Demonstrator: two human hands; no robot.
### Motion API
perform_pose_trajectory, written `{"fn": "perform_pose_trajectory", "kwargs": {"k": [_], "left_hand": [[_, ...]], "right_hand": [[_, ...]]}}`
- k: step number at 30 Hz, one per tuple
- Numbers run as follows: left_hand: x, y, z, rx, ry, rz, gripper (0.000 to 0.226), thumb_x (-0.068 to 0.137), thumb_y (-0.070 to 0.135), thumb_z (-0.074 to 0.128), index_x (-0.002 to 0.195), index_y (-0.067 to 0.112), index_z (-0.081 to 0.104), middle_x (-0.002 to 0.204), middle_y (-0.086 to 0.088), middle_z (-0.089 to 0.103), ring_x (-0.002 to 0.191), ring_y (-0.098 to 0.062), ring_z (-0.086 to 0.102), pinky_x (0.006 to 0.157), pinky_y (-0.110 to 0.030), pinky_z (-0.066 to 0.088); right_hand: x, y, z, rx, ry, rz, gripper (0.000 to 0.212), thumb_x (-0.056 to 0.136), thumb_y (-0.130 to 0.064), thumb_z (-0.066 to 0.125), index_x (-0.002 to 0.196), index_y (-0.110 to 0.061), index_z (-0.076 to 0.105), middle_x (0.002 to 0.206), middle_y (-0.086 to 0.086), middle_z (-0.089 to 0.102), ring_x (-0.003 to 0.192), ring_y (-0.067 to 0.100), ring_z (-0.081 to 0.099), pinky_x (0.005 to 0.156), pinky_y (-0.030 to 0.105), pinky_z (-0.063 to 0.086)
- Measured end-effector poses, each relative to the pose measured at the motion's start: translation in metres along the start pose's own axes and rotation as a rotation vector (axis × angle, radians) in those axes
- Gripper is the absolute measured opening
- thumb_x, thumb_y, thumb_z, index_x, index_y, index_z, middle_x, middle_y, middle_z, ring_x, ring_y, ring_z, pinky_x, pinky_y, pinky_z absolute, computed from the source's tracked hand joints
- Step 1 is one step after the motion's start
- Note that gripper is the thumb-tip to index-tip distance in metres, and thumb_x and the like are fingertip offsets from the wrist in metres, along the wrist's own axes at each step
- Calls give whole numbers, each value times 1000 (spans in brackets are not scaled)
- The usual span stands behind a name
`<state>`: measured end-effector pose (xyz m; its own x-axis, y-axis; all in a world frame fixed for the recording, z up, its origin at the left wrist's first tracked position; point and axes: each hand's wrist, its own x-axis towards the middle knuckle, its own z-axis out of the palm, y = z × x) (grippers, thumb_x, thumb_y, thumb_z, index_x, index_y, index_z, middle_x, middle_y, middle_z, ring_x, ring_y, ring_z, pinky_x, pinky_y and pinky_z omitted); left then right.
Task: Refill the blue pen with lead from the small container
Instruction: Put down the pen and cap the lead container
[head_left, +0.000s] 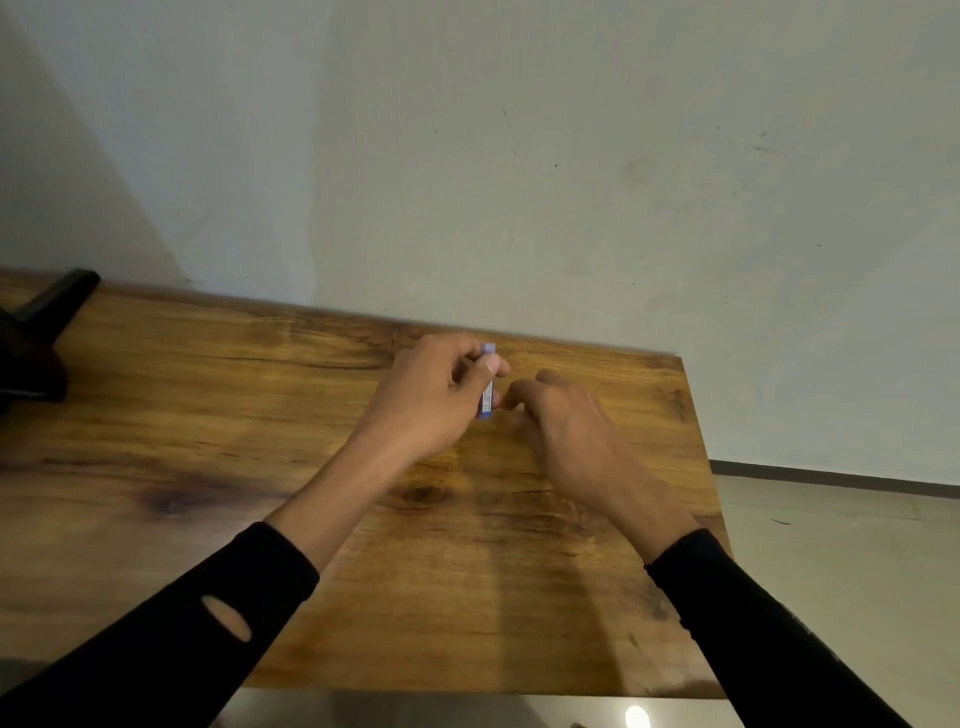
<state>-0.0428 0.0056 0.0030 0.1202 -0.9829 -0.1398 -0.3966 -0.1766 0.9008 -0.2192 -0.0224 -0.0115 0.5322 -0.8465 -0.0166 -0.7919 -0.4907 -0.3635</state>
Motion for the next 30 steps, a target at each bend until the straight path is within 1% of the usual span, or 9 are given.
{"fn": "perform_pose_trajectory", "kwargs": {"k": [2, 5, 9, 11, 14, 17, 23, 27, 30], "left_hand": [[0, 1, 0, -13, -30, 5, 18, 112, 30, 61, 106, 30, 78, 90, 7, 85, 86, -6, 81, 93, -42, 66], [-3, 3, 0, 8, -82, 19, 21, 113, 28, 57, 104, 33, 75, 88, 9, 82, 87, -3, 80, 93, -44, 66], [-8, 6, 2, 29, -114, 60, 19, 114, 24, 55, 109, 29, 73, 85, 6, 76, 93, -16, 78, 91, -53, 66], [-9, 6, 2, 36, -95, 74, 17, 113, 24, 57, 109, 27, 73, 86, 5, 77, 91, -13, 78, 90, -52, 67], [-9, 7, 3, 59, -96, 104, 18, 113, 26, 59, 111, 28, 77, 86, 6, 78, 85, -6, 76, 88, -48, 67], [-10, 9, 6, 87, -103, 135, 17, 112, 27, 60, 112, 28, 77, 88, 7, 78, 85, -5, 76, 87, -43, 67], [-8, 6, 8, 56, -117, 137, 16, 111, 27, 62, 109, 26, 77, 94, 4, 81, 87, -8, 80, 83, -44, 70], [-7, 2, 10, 12, -146, 159, 18, 111, 27, 62, 99, 35, 73, 102, 1, 83, 90, -17, 82, 81, -50, 70], [-5, -1, 11, -9, -155, 148, 17, 110, 27, 63, 100, 34, 73, 103, 1, 83, 91, -14, 82, 77, -46, 71]], "right_hand": [[6, 7, -8, 120, 94, 54, 17, 105, -11, 64, 113, -12, 78, 98, 1, 63, 86, 23, 61, 65, 26, 35], [11, 15, -22, 449, 269, 170, 18, 104, -9, 66, 96, -19, 78, 86, -3, 74, 73, 16, 69, 67, 29, 55], [12, 11, -32, 807, 344, 164, 13, 100, 0, 70, 96, -11, 76, 81, 7, 76, 75, 22, 78, 70, 33, 66], [12, 7, -32, 841, 342, 143, 8, 98, -1, 74, 98, -8, 77, 82, 8, 78, 77, 23, 80, 73, 39, 68], [10, 8, -33, 785, 336, 119, 6, 94, -9, 81, 97, -14, 79, 85, 1, 80, 82, 23, 78, 79, 47, 67], [8, 6, -35, 831, 325, 112, 6, 92, -11, 83, 92, -16, 79, 87, 2, 81, 87, 25, 77, 82, 52, 64], [7, 5, -36, 965, 316, 107, 8, 91, -8, 83, 90, -4, 77, 87, 14, 80, 81, 26, 75, 76, 45, 64], [7, 5, -31, 997, 306, 82, 9, 92, -1, 81, 89, 0, 72, 82, 15, 76, 72, 17, 73, 66, 27, 60], [6, 6, -31, 1009, 291, 67, 10, 91, 1, 81, 90, 4, 72, 83, 18, 75, 73, 18, 72, 66, 28, 60]]}}
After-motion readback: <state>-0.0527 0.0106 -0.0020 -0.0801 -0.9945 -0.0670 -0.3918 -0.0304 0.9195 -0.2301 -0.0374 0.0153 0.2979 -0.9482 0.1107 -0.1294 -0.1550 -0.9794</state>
